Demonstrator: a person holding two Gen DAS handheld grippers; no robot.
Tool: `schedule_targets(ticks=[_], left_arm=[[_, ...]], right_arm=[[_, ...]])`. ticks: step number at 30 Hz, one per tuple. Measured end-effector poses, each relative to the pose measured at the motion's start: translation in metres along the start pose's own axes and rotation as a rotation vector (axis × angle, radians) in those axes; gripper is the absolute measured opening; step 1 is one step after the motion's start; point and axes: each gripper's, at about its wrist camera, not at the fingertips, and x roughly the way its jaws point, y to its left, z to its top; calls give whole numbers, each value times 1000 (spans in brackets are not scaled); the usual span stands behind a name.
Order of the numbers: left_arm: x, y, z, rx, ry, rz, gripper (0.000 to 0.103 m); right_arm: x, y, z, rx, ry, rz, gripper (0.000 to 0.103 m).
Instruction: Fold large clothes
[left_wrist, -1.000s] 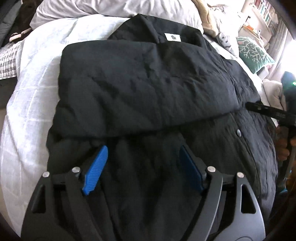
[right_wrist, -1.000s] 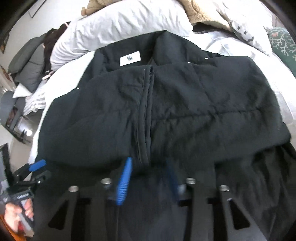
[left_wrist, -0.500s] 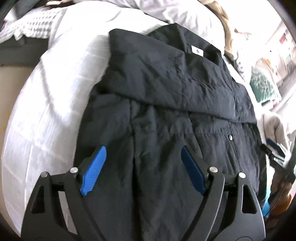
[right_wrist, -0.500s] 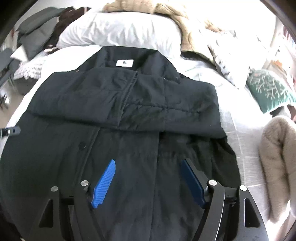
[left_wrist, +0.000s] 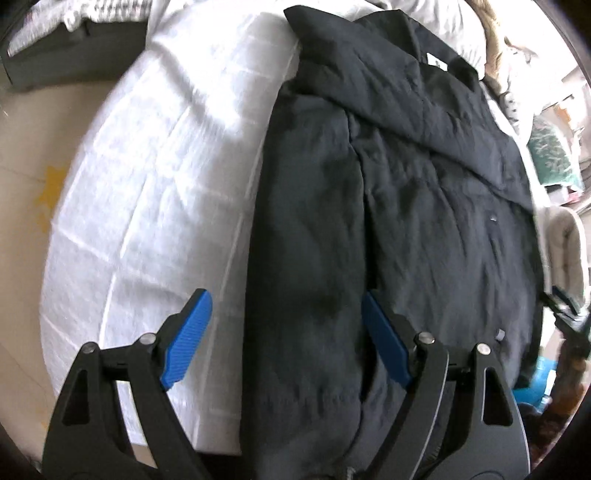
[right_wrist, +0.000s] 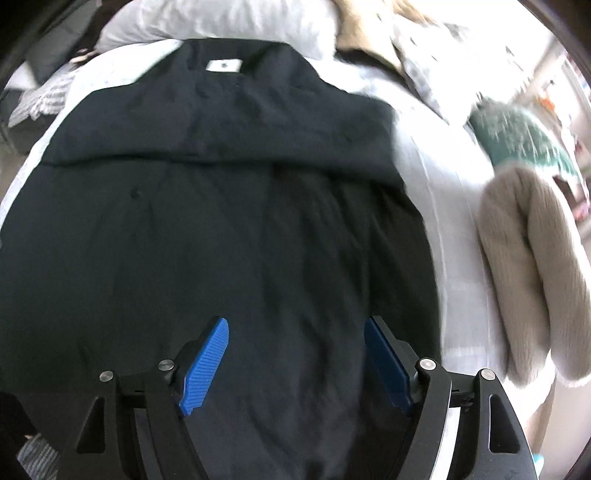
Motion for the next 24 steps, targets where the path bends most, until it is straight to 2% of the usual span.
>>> schedule_targets(ticks=[6, 9, 11, 13, 19, 24], left_arm=[[-2, 15, -14, 25, 84, -94, 83], [6, 20, -26, 38, 159, -185, 83], [10, 20, -33, 60, 191, -208, 83], [10, 16, -40, 102, 193, -220, 83], [9, 9, -61, 168, 223, -334, 83], [7, 0, -70, 211, 240, -375, 83]], right_arm=[[1, -65, -30, 202, 56, 106, 78], [5, -95, -49, 306, 89, 195, 78], [6, -109, -61, 365, 107, 263, 78], [11, -121, -76, 419, 126, 327, 78], [20, -150, -109, 548, 170, 422, 78], [21, -160, -130, 623, 190, 504, 78]])
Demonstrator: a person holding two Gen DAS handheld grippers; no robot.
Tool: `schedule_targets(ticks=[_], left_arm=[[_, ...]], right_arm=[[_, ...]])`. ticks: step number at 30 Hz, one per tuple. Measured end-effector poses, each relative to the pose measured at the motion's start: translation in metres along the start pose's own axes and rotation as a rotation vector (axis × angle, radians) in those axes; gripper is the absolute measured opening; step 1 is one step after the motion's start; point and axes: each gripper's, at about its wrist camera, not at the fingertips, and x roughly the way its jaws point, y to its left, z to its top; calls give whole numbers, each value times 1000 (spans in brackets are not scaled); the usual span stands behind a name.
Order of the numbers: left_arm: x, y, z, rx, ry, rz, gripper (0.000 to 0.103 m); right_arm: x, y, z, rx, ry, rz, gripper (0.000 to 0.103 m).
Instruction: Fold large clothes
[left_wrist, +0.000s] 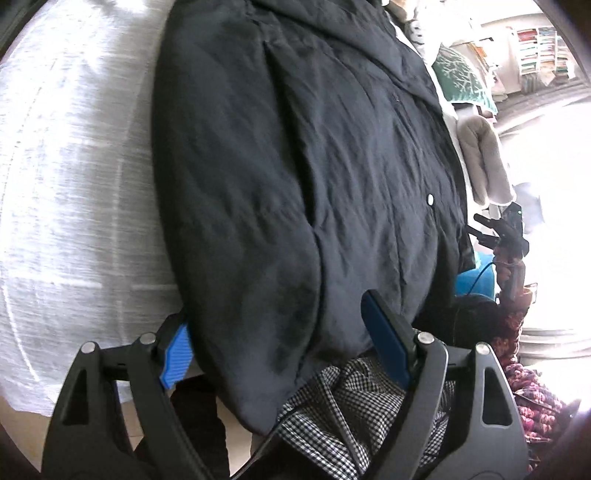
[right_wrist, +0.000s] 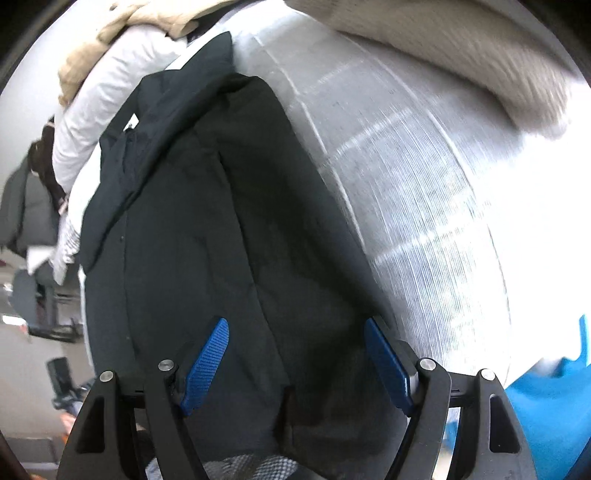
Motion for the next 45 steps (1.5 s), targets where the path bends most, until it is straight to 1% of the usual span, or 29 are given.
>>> schedule_targets(ticks=[2, 4, 6, 7, 9, 10, 13, 15, 16, 17, 18, 19, 20, 21, 22, 23, 24, 25, 26, 27, 28, 30, 32, 34, 36, 38, 40, 42, 45], left_arm=[[0, -1, 0, 10, 4, -4, 81], [1, -2, 0, 16, 9, 0, 80], [1, -3, -1, 27, 15, 6, 79], [2, -4, -1, 29, 16, 7, 78], [4, -6, -2, 37, 20, 11, 78], [4, -6, -2, 40, 22, 14, 78], [7, -8, -3, 40, 32, 28, 78], [8, -8, -4, 37, 40, 33, 77], [7, -9, -5, 36, 42, 35, 77], [8, -9, -6, 33, 43, 38, 76], [8, -8, -7, 28, 45, 41, 75], [8, -7, -8, 23, 45, 45, 71], [7, -7, -9, 14, 38, 64, 68], [6, -8, -10, 9, 28, 85, 58], [5, -7, -11, 3, 16, 96, 43], [2, -7, -12, -11, -5, 90, 34], [-1, -7, -11, -31, -28, 78, 15], [-8, -7, -10, -70, -66, 57, 10], [-12, -7, -10, -85, -85, 33, 9], [-19, -9, -9, -95, -122, 0, 9], [-25, -14, -7, -90, -149, -16, 8], [-38, -25, -1, -62, -206, -45, 8], [-52, -37, 7, -29, -266, -57, 8], [-69, -49, 21, -7, -333, -64, 8], [-80, -55, 34, -11, -379, -58, 8], [-91, -58, 52, -29, -436, -54, 8], [-100, -61, 70, -53, -493, -46, 7], [-109, -57, 94, -89, -536, -56, 7], [-113, -51, 123, -131, -605, -32, 7]], right_arm=[[-1, -4, -5, 18, 5, -2, 74], [-6, -4, -8, 20, -16, -38, 72], [-16, -1, -13, -9, -51, -93, 72], [-19, 0, -15, -24, -59, -134, 73], [-17, -2, -17, -38, -55, -197, 74], [-15, -5, -19, -39, -44, -214, 74], [-14, -5, -20, -52, -34, -204, 75], [-9, 1, -23, -96, -5, -208, 75], [-4, 4, -25, -116, 27, -184, 71], [2, 5, -27, -121, 63, -154, 63], [9, 6, -31, -126, 95, -138, 59], [16, 6, -32, -127, 121, -143, 52], [18, 7, -32, -125, 130, -146, 32], [19, 9, -32, -128, 131, -148, 26], [18, 13, -32, -145, 124, -155, 20], [16, 19, -34, -168, 107, -165, 14], [12, 25, -35, -186, 85, -163, 13], [5, 30, -37, -201, 55, -144, 11], [-2, 35, -38, -205, 18, -111, 9], [-9, 40, -38, -206, -15, -73, 9], [-16, 45, -38, -213, -49, -39, 8], [-28, 56, -33, -225, -110, -14, 8], [-41, 68, -24, -227, -174, 11, 7], [-53, 82, -12, -232, -234, 44, 7], [-60, 93, 1, -235, -278, 64, 7], [-65, 105, 13, -229, -324, 89, 7], [-71, 114, 34, -214, -373, 116, 7], [-75, 117, 49, -199, -408, 135, 7], [-76, 126, 77, -166, -480, 146, 7]])
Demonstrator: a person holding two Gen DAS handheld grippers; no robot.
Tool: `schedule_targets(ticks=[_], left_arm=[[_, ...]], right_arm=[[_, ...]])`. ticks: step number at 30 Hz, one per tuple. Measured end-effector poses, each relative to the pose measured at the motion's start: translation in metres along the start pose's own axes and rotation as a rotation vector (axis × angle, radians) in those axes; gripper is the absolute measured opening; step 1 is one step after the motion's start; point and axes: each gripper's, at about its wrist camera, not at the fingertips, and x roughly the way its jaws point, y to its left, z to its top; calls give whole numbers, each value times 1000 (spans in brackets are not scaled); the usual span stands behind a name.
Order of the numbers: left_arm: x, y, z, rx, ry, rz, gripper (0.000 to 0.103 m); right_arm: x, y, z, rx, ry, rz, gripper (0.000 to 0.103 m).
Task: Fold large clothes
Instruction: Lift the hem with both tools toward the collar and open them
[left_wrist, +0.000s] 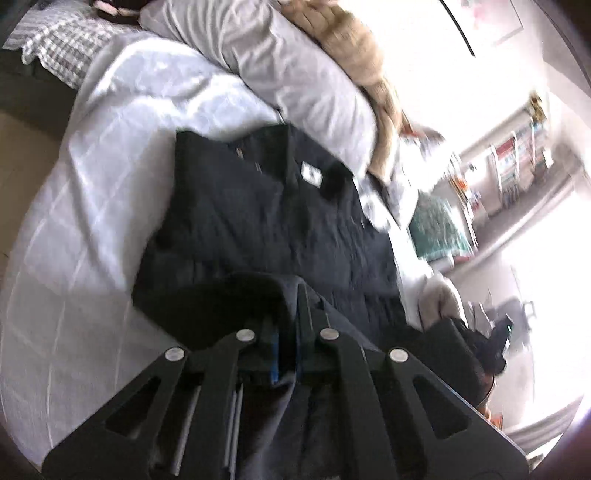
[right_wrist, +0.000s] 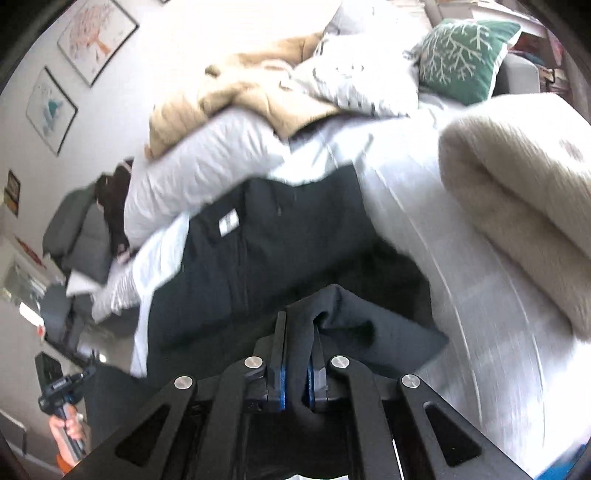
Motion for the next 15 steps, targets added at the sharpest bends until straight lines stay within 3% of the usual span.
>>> schedule_targets(ticks=[7, 12, 15], left_arm=[[37, 23, 42, -90, -157, 99, 7], [92, 41, 59, -118, -204, 183, 9], [122, 57, 65, -154, -194, 242, 20]], right_arm=[[41, -12, 36, 126, -164, -28, 7], [81, -16, 52, 184, -170, -35, 8], [115, -25, 56, 212, -139, -108, 13]])
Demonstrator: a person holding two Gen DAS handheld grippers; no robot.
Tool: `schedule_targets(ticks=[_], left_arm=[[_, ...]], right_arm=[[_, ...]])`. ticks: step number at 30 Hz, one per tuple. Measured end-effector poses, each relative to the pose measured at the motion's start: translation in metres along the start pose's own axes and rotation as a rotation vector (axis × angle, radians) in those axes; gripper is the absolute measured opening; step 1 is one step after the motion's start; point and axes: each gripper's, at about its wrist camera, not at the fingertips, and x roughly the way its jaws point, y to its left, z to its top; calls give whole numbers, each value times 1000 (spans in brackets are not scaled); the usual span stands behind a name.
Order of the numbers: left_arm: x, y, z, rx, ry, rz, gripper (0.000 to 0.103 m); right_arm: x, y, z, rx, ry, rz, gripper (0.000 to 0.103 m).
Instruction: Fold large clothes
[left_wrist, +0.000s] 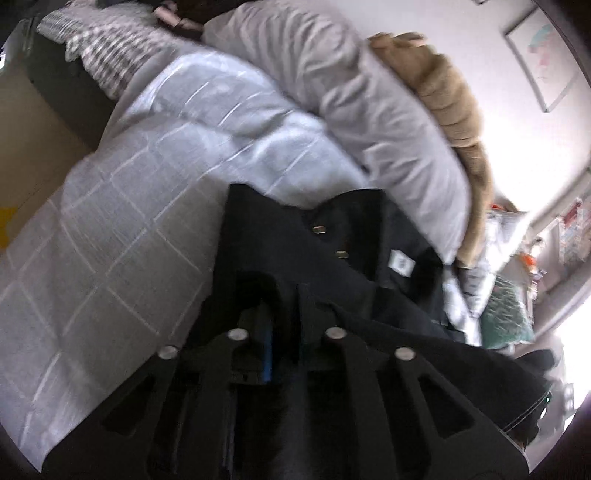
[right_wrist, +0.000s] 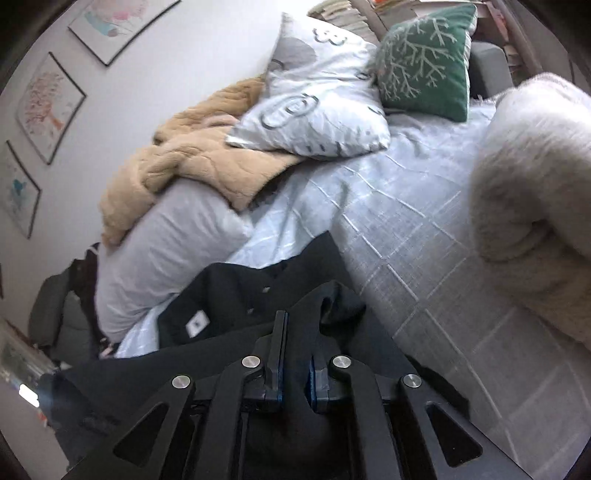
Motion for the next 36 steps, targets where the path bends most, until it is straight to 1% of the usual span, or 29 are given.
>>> schedule_targets(ticks=[1, 2, 3, 4, 5, 6, 7, 8, 10, 13, 15, 16, 17, 20, 21, 23, 25, 28, 30, 32, 34, 36], left_arm=[[9, 4, 2, -30, 3, 3, 29], [16, 10, 4, -75, 12, -15, 34], [19, 12, 5, -113, 22, -35, 43], [20, 16, 7, -162, 32, -64, 52], [18, 16, 9, -198, 30, -87, 57], [15, 16, 10, -222, 22, -103, 66], [7, 15, 13, -231, 2, -110, 75], [1, 11, 13, -225, -14, -108, 78], [-16, 8, 18, -192, -55, -111, 79], [-35, 10, 23, -167, -108, -112, 80], [-50, 12, 26, -140, -143, -96, 80], [-52, 12, 29, -127, -153, -88, 80], [-56, 12, 30, -110, -164, -76, 80], [-65, 13, 32, -28, -190, -7, 80], [-64, 12, 30, 13, -194, 36, 81], [-56, 8, 24, 101, -172, 110, 81], [-42, 2, 13, 217, -117, 156, 81], [-17, -13, 1, 375, -47, 168, 82], [2, -27, 3, 474, -12, 190, 82], [17, -36, 9, 522, 14, 174, 82], [35, -43, 19, 539, 52, 148, 82], [55, -52, 29, 548, 66, 147, 81]], right_arm=[[10, -5, -1, 11, 17, -31, 19], [21, -11, -1, 29, 38, -52, 27], [32, -19, 0, 55, 66, -60, 30], [40, -27, 0, 87, 89, -51, 37], [44, -34, 1, 120, 106, -30, 41], [44, -40, 3, 150, 115, -1, 42], [42, -42, 6, 167, 120, 23, 47], [37, -45, 9, 183, 117, 52, 53], [22, -47, 18, 191, 81, 91, 61], [-3, -54, 28, 236, 28, 157, 63], [-11, -60, 30, 252, 12, 172, 63], [-15, -61, 31, 246, 3, 167, 63], [-17, -60, 31, 225, -4, 144, 63], [-15, -50, 28, 120, 8, 37, 63], [-12, -44, 25, 68, 22, -9, 63], [-7, -36, 20, -14, 41, -82, 63], [-1, -26, 14, -92, 64, -125, 63], [11, -12, 12, -178, 105, -126, 65], [20, -3, 13, -244, 109, -158, 67], [31, 4, 12, -307, 113, -172, 68], [46, 12, 14, -356, 113, -182, 68], [59, 13, 16, -371, 110, -196, 68]])
